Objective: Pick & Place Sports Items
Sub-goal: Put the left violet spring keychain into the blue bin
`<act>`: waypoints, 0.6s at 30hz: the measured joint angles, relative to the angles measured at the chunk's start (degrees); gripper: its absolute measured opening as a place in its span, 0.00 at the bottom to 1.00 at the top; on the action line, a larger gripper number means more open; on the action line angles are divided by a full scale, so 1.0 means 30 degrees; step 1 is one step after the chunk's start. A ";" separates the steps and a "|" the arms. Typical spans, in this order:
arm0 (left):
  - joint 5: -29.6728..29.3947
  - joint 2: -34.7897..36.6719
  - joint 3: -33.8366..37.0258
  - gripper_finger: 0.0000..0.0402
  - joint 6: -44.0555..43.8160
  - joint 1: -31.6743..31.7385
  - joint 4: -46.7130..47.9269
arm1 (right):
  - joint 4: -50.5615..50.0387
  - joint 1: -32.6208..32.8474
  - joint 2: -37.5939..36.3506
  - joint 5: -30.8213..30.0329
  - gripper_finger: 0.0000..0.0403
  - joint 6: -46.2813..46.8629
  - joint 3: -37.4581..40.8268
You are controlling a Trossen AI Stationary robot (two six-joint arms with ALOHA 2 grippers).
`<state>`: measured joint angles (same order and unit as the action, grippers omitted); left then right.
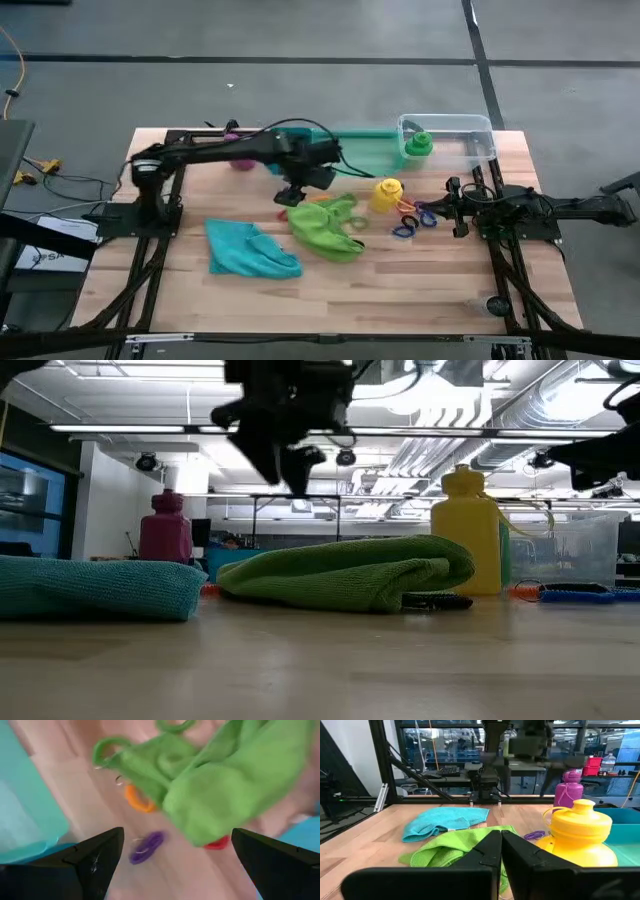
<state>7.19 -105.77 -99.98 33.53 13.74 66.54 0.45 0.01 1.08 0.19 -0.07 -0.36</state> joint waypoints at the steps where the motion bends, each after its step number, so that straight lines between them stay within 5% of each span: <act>1: -0.0095 0.0370 0.0959 0.75 0.0236 0.0056 -0.0801 | 0.0000 -0.0006 0.0001 0.0000 0.00 -0.0001 0.0000; 8: -0.0743 0.1580 0.5831 0.75 0.2728 0.0225 -0.4247 | 0.0000 0.0002 -0.0006 0.0000 0.00 0.0006 0.0000; 18: -0.1827 0.1595 0.8226 0.75 0.2881 0.0541 -0.6133 | 0.0000 -0.0006 -0.0006 0.0000 0.00 0.0000 0.0000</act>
<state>1.71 -100.99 -75.30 42.17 15.36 48.13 0.45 -0.01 1.06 0.19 -0.07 -0.36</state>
